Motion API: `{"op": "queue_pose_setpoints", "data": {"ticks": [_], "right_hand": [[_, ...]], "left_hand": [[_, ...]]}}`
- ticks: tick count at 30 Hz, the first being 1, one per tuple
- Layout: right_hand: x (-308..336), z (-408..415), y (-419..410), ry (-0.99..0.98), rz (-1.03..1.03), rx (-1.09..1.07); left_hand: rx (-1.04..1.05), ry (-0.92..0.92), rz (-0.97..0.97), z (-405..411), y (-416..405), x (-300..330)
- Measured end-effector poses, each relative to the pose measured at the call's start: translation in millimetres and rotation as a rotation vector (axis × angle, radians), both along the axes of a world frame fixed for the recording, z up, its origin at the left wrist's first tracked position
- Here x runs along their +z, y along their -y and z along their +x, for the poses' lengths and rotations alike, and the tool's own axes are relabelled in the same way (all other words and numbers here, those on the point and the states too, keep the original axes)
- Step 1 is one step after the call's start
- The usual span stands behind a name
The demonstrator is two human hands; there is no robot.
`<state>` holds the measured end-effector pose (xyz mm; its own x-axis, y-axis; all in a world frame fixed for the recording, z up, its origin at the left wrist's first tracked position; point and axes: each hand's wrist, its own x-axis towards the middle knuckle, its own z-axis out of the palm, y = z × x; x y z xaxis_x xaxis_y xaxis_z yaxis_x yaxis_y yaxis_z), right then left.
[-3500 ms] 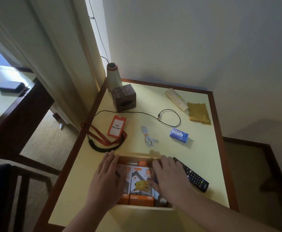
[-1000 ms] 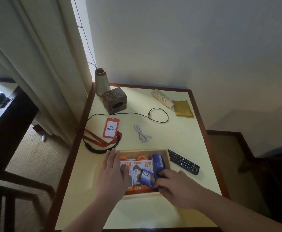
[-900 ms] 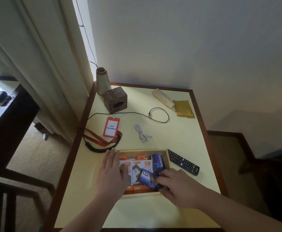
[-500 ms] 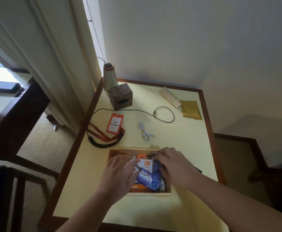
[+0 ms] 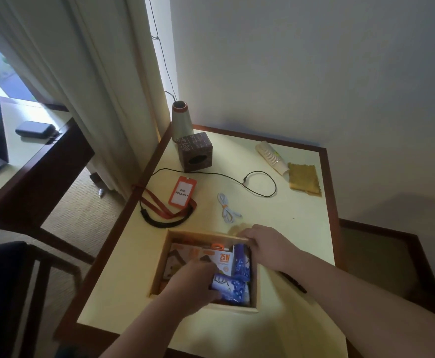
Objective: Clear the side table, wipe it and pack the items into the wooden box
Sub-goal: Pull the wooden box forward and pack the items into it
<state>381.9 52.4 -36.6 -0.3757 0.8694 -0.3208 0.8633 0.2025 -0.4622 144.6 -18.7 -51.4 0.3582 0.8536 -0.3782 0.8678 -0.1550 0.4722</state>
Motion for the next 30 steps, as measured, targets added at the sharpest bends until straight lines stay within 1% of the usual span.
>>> {"op": "queue_pose_setpoints", "data": {"ticks": [2, 5, 9, 10, 13, 15, 16, 17, 18, 19, 21, 23, 30], "right_hand": [[2, 1, -7, -0.008, -0.036, 0.008], [3, 1, -19, -0.042, -0.131, -0.039], [9, -1, -32, -0.078, -0.238, -0.101], [10, -2, -35, -0.085, -0.244, -0.11], [8, -6, -46, -0.091, -0.215, -0.13], [5, -11, -55, -0.075, -0.177, -0.145], [3, -14, -59, -0.059, -0.159, -0.134], [1, -17, -64, -0.04, -0.145, -0.112], [-1, -20, -68, -0.015, -0.14, -0.085], [-5, -23, -73, 0.01, -0.145, -0.056], [-10, -31, -81, 0.051, -0.161, -0.005], [-16, -41, -89, 0.097, -0.166, 0.023], [-48, -56, -106, 0.261, -0.215, 0.039]], "left_hand": [[0.025, 0.04, -0.012, 1, 2, 2], [0.064, 0.085, -0.011, 3, 4, 4], [0.089, 0.058, -0.012, 5, 6, 9], [0.083, 0.041, 0.03, 5, 6, 10], [0.112, -0.002, 0.266, -5, 1, 9], [0.19, -0.031, 0.431, -18, -9, 8], [0.252, -0.049, 0.48, -26, -15, 6], [0.32, -0.066, 0.48, -35, -20, 4], [0.361, -0.069, 0.434, -43, -24, 1], [0.363, -0.06, 0.371, -49, -25, -3], [0.283, -0.036, 0.291, -53, -24, -14], [0.204, -0.05, 0.305, -53, -20, -25], [0.222, -0.036, 0.36, -56, -24, -34]]}}
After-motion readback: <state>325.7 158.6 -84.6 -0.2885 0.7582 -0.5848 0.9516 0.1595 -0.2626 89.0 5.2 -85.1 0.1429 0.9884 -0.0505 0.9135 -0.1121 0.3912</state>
